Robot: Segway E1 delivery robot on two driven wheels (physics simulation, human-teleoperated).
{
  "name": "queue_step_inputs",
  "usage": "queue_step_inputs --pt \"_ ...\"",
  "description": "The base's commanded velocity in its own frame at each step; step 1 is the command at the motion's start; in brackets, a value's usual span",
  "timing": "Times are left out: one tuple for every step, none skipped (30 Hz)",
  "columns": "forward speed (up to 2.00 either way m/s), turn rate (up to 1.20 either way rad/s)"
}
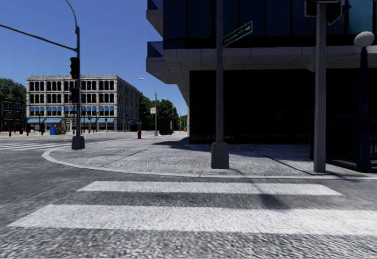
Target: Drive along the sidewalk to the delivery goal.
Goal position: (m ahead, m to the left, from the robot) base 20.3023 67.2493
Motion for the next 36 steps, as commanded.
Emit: queue_step_inputs --pt "1.91 0.00" --pt "1.91 0.00" --pt "1.91 0.00" --pt "1.91 0.00" --pt "1.91 0.00" --pt "1.91 0.45" --pt "1.91 0.61" --pt "1.91 0.66" --pt "1.91 0.61" --pt "1.91 0.13" --pt "1.91 0.13" --pt "1.91 0.04" --pt "1.91 0.01" --pt "1.91 0.00" --pt "1.91 0.00" --pt "1.91 0.00" --pt "1.91 0.00" --pt "1.91 0.00" --pt "1.91 0.00" --pt "1.91 0.00" --pt "1.91 0.02" --pt "1.91 0.02" --pt "1.91 0.44" --pt "1.91 0.58" --pt "1.91 0.71" --pt "1.91 0.71" --pt "1.91 0.73" --pt "1.91 0.74" --pt "1.91 0.62" --pt "1.91 0.62" --pt "1.91 0.20" --pt "1.91 0.17" --pt "1.91 0.16" --pt "1.91 0.16" --pt "1.91 0.16" --pt "1.92 0.33"
